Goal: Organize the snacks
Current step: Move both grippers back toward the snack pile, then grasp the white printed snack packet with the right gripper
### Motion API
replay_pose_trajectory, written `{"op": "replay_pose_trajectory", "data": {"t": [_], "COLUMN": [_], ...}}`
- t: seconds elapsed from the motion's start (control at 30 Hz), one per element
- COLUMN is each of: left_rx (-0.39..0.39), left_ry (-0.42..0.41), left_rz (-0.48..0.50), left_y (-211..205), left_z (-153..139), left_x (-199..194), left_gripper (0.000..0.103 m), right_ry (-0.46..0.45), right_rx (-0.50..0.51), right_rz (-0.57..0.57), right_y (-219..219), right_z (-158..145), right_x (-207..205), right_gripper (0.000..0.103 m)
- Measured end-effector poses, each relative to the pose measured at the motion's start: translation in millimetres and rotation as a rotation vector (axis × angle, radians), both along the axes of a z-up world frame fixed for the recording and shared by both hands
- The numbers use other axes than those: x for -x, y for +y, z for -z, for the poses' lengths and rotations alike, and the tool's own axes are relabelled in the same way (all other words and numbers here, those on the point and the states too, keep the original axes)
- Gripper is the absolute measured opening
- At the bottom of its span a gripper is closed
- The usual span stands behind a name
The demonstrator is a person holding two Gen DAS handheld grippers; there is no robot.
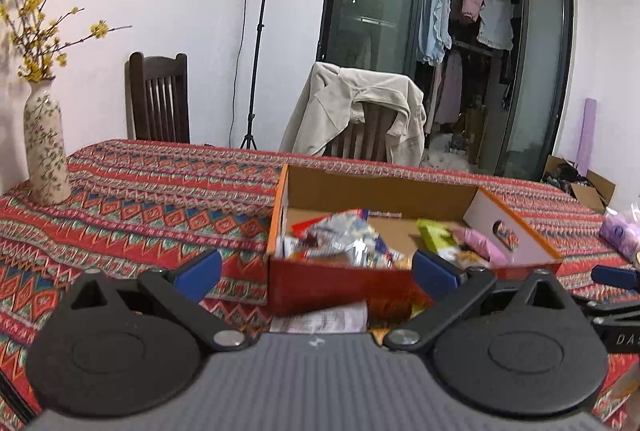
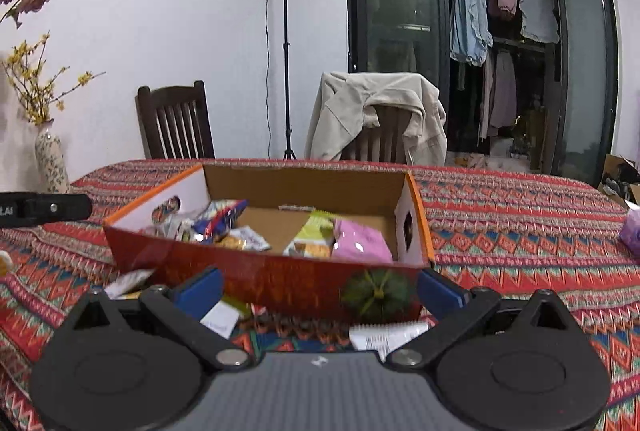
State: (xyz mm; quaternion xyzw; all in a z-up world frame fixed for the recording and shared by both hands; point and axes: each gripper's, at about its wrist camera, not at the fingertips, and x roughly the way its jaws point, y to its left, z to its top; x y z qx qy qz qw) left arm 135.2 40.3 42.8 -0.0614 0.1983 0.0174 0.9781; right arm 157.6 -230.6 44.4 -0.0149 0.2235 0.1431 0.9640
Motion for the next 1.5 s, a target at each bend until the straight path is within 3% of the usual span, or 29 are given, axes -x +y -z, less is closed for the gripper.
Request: {"op": "replay_pose_trajectory", "data": {"t": [0.27, 0.57, 0.9, 1.1, 1.4, 1.5], "left_rx": [0.022, 0.014, 0.065, 0.068, 0.076, 0.075], "left_ry": [0.047, 0.035, 0.057, 0.064, 0.073, 0.075], "left_rz": [-0.019, -0.023, -0.019, -0.013, -0.023, -0.026], "left_y": [7, 8, 16, 16, 17, 17], "left_z": [30, 37, 41, 42, 44, 44], "left_x": [5, 5, 1, 1, -1, -1], "left_gripper": [0.103, 0.103, 0.103, 0.103, 0.103, 0.103], "right_ry": [0.053, 0.092, 0.173, 0.276, 0.245, 0.229], "right_rx": [0.005, 0.014, 0.076, 0.052, 0.075, 0.071], "right_rz": [0.023, 0.053, 0.100, 0.118, 0.097, 0.070], "right_y": [-8, -19, -23, -29, -24, -21], "right_z": [17, 26, 37, 57, 59, 58], "right_x": [11, 5, -25, -43, -39, -35], "right_gripper": [0.103, 0.103, 0.101, 0.093, 0.079, 0.059]}}
